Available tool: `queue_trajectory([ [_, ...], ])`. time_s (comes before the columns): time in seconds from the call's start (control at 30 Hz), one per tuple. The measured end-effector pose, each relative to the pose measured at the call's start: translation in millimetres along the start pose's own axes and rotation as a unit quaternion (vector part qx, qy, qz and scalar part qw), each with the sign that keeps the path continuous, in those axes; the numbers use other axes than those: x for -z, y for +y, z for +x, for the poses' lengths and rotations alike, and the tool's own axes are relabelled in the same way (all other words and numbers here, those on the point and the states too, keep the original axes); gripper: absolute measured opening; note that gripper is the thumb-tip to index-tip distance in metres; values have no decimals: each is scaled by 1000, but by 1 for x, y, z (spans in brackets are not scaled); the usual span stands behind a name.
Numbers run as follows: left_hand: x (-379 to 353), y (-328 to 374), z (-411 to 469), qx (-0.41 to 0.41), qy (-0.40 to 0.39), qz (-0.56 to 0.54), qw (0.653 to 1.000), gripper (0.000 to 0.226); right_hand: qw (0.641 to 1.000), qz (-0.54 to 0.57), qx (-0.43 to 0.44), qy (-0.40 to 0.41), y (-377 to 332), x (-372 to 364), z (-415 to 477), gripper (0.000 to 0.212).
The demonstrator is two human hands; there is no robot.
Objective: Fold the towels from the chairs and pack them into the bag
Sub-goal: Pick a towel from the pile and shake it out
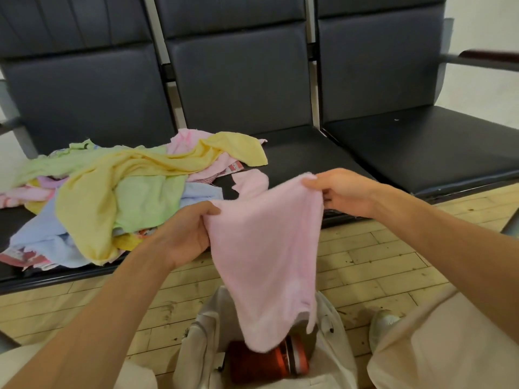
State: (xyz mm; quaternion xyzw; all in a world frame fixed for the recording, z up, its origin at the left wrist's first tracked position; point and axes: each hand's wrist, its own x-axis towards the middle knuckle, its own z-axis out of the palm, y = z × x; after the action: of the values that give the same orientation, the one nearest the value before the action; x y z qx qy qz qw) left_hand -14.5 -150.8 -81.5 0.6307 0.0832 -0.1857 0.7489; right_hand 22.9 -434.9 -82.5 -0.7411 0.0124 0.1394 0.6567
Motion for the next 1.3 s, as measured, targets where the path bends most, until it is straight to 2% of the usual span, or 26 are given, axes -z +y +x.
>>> queue_trajectory([
  [0.13, 0, 13, -5, -59, 10, -41, 997, 32, 989, 73, 106, 78, -17, 1, -4, 23],
  [0.23, 3, 23, -10, -88, 3, -63, 994, 27, 972, 98, 136, 162, -26, 4, -8, 22],
  [0.3, 7, 31, -14, -94, -10, -75, 993, 24, 960, 46, 147, 234, -30, 7, -9, 16],
  [0.37, 11, 34, -14, -87, -1, -44, 995, 22, 945, -52, 163, 278, -34, 13, -11, 13],
  [0.47, 21, 28, -3, -62, 67, 109, 990, 41, 925, -178, 180, 284, -33, 20, -14, 14],
  [0.5, 24, 24, 0, -55, 88, 193, 976, 42, 920, -213, 174, 280, -30, 21, -14, 14],
  [0.53, 28, 22, 2, -56, 106, 305, 945, 35, 913, -247, 166, 278, -27, 20, -14, 15],
  [0.57, 32, 19, 4, -53, 120, 416, 900, 18, 908, -275, 155, 275, -25, 18, -15, 17],
  [0.6, 35, 17, 5, -49, 134, 502, 853, 12, 907, -288, 146, 271, -22, 16, -14, 19],
  [0.67, 40, 15, 10, -46, 149, 585, 796, 35, 913, -275, 134, 270, -20, 11, -11, 23],
  [0.8, 50, 20, 13, -39, 157, 632, 758, 37, 936, -178, 126, 277, -24, 4, -7, 12],
  [0.87, 53, 22, 12, -9, 147, 642, 752, 47, 948, -159, 123, 247, -22, 6, -5, 27],
  [0.93, 54, 22, 10, 6, 139, 645, 751, 56, 958, -157, 115, 209, -22, 6, -6, 38],
  [1.0, 52, 23, 7, 3, 151, 626, 765, 59, 969, -142, 91, 179, -22, 4, -9, 47],
  [1.07, 51, 26, 3, -32, 185, 546, 817, 50, 976, -119, 82, 161, -23, 4, -13, 46],
  [1.13, 53, 30, -1, -82, 202, 358, 908, 36, 980, -66, 89, 166, -23, 6, -17, 42],
  [1.17, 53, 32, -4, -96, 196, 242, 945, 31, 980, -37, 93, 172, -23, 6, -19, 40],
  [1.2, 52, 36, -8, -96, 187, 134, 968, 27, 978, -17, 98, 182, -22, 8, -20, 39],
  [1.23, 53, 39, -10, -89, 181, 45, 979, 27, 976, -2, 103, 193, -22, 9, -20, 38],
  [1.3, 55, 43, -13, -74, 179, -94, 977, 32, 969, 35, 115, 215, -23, 11, -21, 36],
])
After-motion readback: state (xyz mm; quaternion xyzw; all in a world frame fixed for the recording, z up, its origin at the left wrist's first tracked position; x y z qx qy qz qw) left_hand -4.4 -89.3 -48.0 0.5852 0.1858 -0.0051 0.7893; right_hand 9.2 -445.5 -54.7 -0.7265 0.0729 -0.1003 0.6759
